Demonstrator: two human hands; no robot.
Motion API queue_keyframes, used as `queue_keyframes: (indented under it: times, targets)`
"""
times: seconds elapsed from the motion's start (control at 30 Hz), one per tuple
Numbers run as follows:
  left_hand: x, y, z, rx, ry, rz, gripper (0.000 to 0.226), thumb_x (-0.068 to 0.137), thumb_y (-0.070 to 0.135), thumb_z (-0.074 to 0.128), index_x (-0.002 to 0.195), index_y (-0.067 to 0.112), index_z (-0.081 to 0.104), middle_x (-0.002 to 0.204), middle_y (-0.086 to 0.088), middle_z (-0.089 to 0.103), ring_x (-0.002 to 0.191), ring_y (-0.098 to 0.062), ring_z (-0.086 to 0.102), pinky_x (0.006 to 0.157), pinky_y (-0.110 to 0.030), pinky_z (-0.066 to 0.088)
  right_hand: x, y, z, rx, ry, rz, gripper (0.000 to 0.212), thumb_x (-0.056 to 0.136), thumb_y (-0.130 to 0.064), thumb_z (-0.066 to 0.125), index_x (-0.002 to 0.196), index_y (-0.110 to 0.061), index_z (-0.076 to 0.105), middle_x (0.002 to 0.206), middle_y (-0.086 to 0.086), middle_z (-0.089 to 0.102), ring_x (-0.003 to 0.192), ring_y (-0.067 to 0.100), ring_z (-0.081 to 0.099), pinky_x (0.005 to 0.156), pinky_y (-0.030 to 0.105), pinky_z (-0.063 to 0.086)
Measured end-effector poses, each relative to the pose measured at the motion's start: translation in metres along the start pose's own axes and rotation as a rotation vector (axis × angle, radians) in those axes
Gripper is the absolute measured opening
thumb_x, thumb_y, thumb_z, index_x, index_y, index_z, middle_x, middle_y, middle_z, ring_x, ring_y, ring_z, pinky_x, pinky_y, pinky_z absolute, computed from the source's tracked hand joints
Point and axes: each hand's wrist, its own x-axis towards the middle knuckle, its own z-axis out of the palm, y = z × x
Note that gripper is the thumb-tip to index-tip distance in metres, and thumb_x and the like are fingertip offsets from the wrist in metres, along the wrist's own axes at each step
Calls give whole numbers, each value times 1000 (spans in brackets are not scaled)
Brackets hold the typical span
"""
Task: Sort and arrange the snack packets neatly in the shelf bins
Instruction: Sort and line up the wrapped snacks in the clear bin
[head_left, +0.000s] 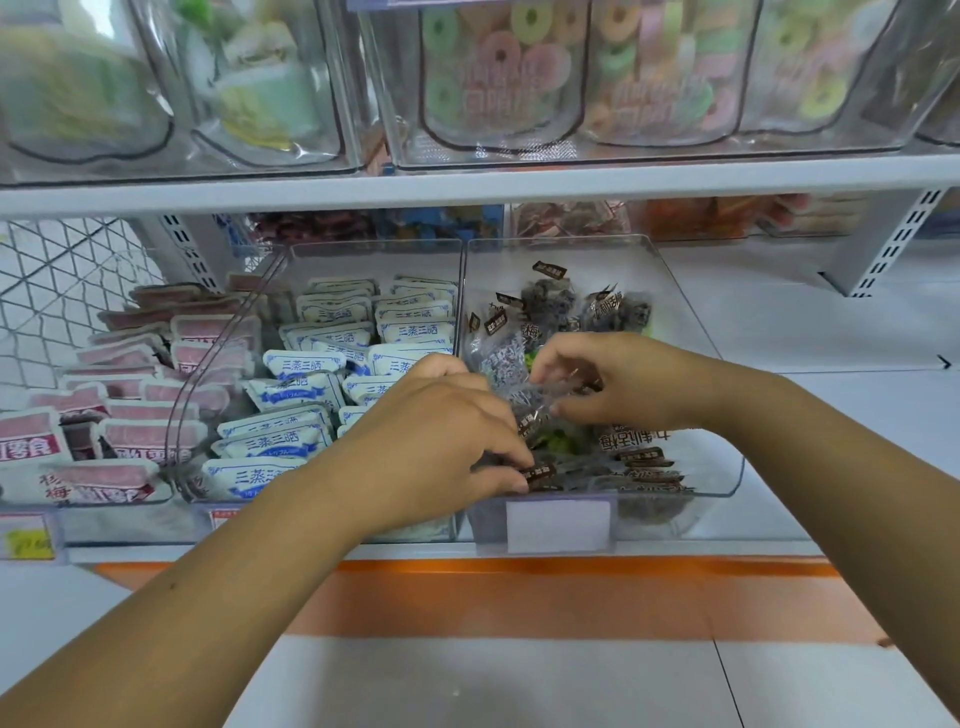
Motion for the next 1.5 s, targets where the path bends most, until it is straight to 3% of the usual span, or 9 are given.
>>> queue_keyframes:
  times: [0.2,0.33,0.5,0.63,0.73,0.83,1.0,1.3,1.5]
  targets:
    - [2,-3,-2,12,28,-6,33,75,60,67,101,39,73,91,26,64,92,-5,43,87,-34,39,-4,-7,-7,-5,83,-5,21,91,-33,62,110,-42,60,93,-21,64,72,-7,57,69,17,47]
    - [4,-6,0,11,45,-27,27,76,49,73,100,37,74,92,25,64,95,-6,42,89,-36,39,-5,-11,-6,13,-32,59,31,94,-26,58,119,-43,54,69,-21,58,52,-6,49,50,9,37]
    - [7,-7,5,28,146,-78,24,73,42,78,94,33,71,88,17,55,89,-9,45,81,-34,44,-5,-7,0,21,-88,118,22,93,-27,56,114,-31,50,88,-1,60,70,9,50,64,27,40]
    - [11,-3,1,2,154,-211,45,74,46,75,111,34,53,112,17,43,94,-3,43,83,-21,34,-6,-11,6,-35,-137,89,13,98,-22,48,109,-21,54,80,-2,53,66,10,46,64,27,39]
    - [14,-4,-1,43,63,-180,53,80,47,67,129,35,50,144,17,39,125,-8,43,105,-31,31,-8,-16,5,9,-188,93,21,99,-26,45,118,-30,55,98,-4,60,81,8,54,73,21,44]
    - [14,-6,-4,78,-9,-161,45,81,48,64,125,39,58,139,20,48,128,-8,42,110,-31,23,-20,-18,-12,39,-148,178,47,88,-54,55,132,-42,44,123,-17,55,106,3,56,96,29,45]
    - [14,-11,-5,62,11,-166,28,84,43,68,111,35,68,132,18,55,122,-8,47,106,-29,25,-47,-31,-26,-138,8,81,24,68,-58,67,85,-41,66,95,-19,55,87,-2,58,82,25,50]
    - [15,-10,-5,52,17,-179,24,87,39,66,110,34,69,130,20,56,121,-8,46,105,-27,24,-45,-30,10,-81,-150,167,24,83,-47,66,107,-45,69,94,-29,67,82,-16,58,72,4,41]
    - [13,-12,-4,2,33,-174,22,84,38,69,106,33,71,127,18,59,119,-8,48,104,-28,25,-39,-30,9,67,-235,200,19,81,-41,71,100,-40,74,90,-27,70,82,-12,62,76,9,42]
